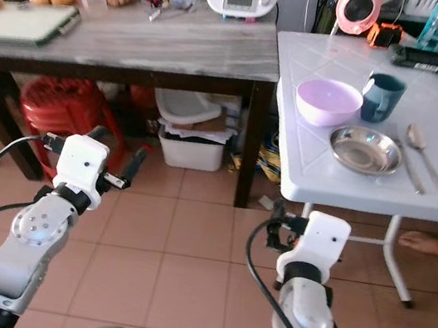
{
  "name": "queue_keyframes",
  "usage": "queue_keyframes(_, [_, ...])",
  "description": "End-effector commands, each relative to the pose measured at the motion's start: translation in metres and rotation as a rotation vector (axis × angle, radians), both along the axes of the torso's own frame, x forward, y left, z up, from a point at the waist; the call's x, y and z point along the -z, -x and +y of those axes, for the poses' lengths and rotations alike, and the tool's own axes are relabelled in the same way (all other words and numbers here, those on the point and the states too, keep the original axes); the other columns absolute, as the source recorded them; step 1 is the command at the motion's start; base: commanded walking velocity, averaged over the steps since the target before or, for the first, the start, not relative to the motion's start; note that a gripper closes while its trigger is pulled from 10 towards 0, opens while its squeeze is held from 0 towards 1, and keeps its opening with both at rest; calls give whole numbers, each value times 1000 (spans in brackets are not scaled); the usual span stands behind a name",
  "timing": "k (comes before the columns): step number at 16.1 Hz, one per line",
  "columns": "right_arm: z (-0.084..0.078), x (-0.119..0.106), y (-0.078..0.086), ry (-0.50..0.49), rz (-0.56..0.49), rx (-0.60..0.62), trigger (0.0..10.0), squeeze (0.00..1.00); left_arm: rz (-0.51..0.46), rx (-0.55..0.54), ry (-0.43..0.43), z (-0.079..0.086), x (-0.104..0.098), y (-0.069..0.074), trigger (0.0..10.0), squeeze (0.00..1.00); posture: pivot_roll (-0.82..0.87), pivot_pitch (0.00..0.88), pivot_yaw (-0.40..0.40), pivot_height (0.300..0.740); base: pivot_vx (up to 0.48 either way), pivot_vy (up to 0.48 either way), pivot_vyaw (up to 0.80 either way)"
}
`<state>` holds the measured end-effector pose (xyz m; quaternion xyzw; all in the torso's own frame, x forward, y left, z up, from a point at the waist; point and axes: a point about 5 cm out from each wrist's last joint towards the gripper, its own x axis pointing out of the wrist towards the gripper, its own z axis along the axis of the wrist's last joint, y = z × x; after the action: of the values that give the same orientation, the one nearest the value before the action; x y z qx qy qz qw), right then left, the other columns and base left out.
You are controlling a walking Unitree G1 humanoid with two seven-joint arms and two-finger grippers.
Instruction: Setting the table
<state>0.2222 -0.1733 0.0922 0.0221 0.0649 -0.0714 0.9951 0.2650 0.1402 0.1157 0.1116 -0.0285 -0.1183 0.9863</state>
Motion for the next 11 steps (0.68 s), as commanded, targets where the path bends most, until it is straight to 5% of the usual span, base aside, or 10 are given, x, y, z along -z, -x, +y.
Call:
queue_keyframes(1, [10, -2, -8, 34, -17, -59, 10000, 0, -11, -44, -13, 7, 0, 2, 10000, 0, 16, 0, 13, 740, 0, 0, 0])
queue_keyframes(5, [13, -3, -18, 51, -16, -119, 10000, 0, -20, -115, -1, 13, 1, 10, 10000, 0, 77, 0, -73, 740, 0, 0, 0])
queue_keyframes(11, [19, -7, -14, 30, -55, -138, 10000, 0, -27, -135, -9, 16, 0, 16, 10000, 0, 58, 0, -40, 740, 0, 0, 0])
